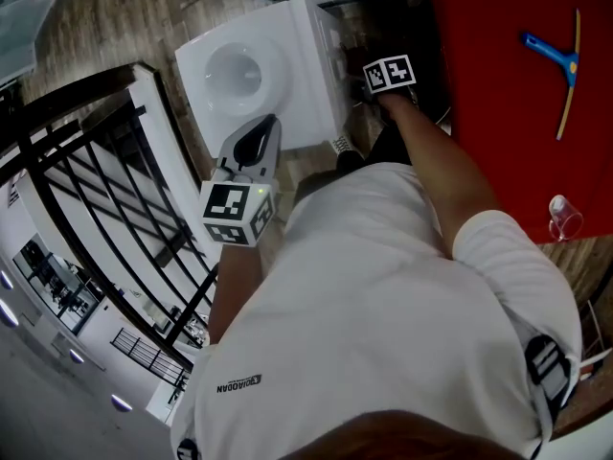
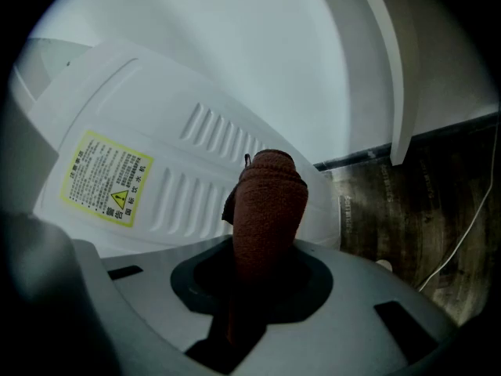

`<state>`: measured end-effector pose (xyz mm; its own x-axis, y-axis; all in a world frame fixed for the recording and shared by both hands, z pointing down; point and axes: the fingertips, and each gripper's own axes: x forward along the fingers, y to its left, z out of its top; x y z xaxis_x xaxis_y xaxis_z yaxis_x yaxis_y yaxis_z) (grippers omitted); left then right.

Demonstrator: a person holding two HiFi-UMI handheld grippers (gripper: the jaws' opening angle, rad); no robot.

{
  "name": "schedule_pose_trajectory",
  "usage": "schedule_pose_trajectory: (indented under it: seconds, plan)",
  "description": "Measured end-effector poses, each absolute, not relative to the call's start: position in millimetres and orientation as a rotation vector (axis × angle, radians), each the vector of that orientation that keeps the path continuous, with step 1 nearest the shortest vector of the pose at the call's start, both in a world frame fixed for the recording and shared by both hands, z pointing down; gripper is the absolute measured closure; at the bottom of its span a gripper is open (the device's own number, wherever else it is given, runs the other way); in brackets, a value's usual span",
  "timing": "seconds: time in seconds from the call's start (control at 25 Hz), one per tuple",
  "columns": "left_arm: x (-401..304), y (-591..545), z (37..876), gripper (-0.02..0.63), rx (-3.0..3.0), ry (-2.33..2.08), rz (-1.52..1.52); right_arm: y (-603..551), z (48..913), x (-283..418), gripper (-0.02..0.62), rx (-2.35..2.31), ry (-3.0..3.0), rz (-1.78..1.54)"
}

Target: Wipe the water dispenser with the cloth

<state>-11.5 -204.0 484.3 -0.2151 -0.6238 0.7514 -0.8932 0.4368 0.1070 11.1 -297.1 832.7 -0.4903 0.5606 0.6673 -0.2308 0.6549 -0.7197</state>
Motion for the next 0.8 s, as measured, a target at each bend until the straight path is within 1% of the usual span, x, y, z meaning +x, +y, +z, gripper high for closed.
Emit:
schedule_pose_trajectory:
  seconds: [0.2,0.36,0.64,0.8]
  plan:
    - [-14.7,-206.1,483.3,0.604,1.278,-1.939,0.436,-302.3,817.2,11.1,0.522,-0.28,-1.867,0.989]
    - [-18.6,-209.3,482.1,0.604,1.285,-1.939,0.405,-316.4,778.7,8.6,0.522,-0.31,-1.907,1.084]
    - [-30.8,-220.9,476.3,0.604,1.295,-1.991,0.359,-353.2,653.3,-19.1,0.522,-0.439,-2.114,1.178]
    - [-29.3,-227.2,473.3,0.604,1.309,-2.0,0.361,-359.7,589.0,-41.1,0.522,-0.573,-2.22,1.155]
